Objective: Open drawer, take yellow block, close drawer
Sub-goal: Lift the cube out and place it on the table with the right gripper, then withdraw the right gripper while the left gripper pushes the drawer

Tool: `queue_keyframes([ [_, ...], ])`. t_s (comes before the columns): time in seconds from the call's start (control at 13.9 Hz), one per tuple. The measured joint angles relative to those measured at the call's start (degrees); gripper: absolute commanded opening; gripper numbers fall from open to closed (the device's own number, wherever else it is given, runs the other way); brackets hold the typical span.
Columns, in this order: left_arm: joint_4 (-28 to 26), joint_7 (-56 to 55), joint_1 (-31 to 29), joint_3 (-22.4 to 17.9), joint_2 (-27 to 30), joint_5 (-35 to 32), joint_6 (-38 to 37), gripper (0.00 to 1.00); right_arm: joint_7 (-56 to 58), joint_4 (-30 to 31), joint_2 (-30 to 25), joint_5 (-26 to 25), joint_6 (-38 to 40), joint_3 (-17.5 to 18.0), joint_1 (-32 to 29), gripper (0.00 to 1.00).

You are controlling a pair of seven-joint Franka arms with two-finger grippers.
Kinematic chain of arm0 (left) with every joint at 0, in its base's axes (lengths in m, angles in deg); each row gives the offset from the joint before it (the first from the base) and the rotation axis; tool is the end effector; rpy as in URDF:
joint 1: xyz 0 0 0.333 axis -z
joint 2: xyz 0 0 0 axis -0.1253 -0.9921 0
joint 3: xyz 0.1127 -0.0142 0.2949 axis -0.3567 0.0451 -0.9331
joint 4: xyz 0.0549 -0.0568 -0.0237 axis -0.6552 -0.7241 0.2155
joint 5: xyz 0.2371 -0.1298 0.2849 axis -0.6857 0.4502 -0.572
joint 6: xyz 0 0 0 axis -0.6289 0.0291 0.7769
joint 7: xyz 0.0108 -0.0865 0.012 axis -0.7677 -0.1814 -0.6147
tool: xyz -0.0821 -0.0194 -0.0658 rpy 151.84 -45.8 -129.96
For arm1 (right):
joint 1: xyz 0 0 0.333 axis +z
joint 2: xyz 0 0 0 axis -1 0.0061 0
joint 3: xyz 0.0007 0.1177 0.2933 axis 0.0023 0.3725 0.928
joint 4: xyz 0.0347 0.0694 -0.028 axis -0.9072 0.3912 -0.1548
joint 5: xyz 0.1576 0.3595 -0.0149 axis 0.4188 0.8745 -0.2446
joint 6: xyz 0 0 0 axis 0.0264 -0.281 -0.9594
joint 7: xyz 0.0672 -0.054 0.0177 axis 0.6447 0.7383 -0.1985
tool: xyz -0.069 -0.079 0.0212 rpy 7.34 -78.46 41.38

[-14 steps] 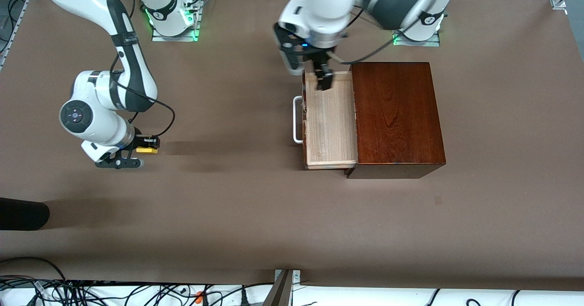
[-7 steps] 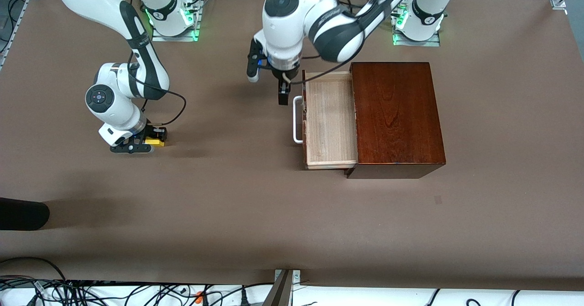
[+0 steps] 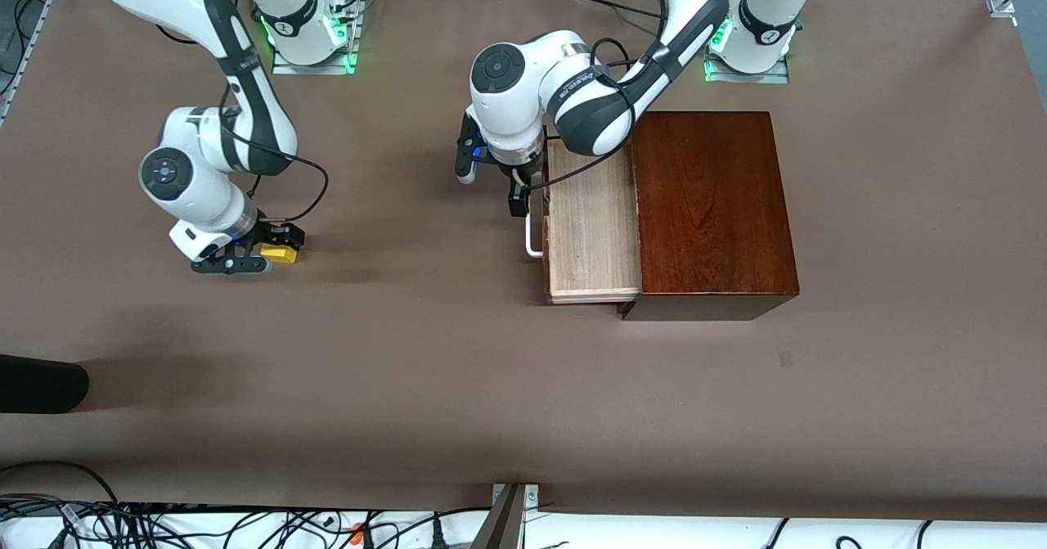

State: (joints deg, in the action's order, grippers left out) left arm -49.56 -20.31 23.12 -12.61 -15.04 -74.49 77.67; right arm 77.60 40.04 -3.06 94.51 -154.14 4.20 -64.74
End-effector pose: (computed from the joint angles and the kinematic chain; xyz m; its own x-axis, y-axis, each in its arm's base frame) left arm 0.4560 -0.5264 0.3125 -0.0778 -0.9935 -0.0826 -0.9969 0.0769 0.0141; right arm 0.5561 0.0446 0.2456 0.9980 0.0364 -0.0519 0.0392 -0.9978 0.0539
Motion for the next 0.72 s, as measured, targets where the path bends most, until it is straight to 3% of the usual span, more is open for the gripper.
queue_keyframes([
  [0.5, 1.0, -0.1, -0.4, -1.4, 0.2, -1.7, -3.0, 1.00, 0.4, -25.1, -3.1, 0.0, 33.1, -4.7, -0.1, 1.00],
  [0.72, 1.2, -0.1, -1.2, -1.5, 0.5, -1.7, -6.4, 1.00, 0.5, -33.0, -3.2, 0.0, 37.6, -6.7, -0.1, 1.00],
])
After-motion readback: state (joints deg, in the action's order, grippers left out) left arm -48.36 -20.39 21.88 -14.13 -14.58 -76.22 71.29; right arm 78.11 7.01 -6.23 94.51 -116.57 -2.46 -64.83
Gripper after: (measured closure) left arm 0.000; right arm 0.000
